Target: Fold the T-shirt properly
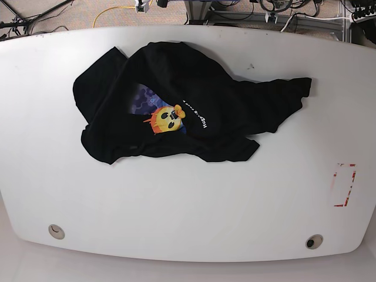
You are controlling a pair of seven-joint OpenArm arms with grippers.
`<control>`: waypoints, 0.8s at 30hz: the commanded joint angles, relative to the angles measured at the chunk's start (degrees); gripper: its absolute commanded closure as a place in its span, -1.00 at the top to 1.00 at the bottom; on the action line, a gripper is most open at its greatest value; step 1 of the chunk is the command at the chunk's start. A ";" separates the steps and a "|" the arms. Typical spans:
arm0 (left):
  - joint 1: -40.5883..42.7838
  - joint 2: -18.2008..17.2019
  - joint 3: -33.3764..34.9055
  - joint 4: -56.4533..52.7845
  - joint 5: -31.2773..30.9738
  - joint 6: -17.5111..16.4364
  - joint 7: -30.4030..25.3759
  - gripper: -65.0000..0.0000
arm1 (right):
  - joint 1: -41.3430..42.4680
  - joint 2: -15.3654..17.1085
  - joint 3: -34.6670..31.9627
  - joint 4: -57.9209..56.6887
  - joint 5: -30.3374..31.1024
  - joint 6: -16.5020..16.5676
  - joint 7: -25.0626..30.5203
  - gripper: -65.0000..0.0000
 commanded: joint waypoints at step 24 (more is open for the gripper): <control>14.21 0.85 0.58 20.65 0.42 0.19 -4.99 0.28 | -10.74 -1.40 -0.09 17.28 0.21 0.07 0.69 0.37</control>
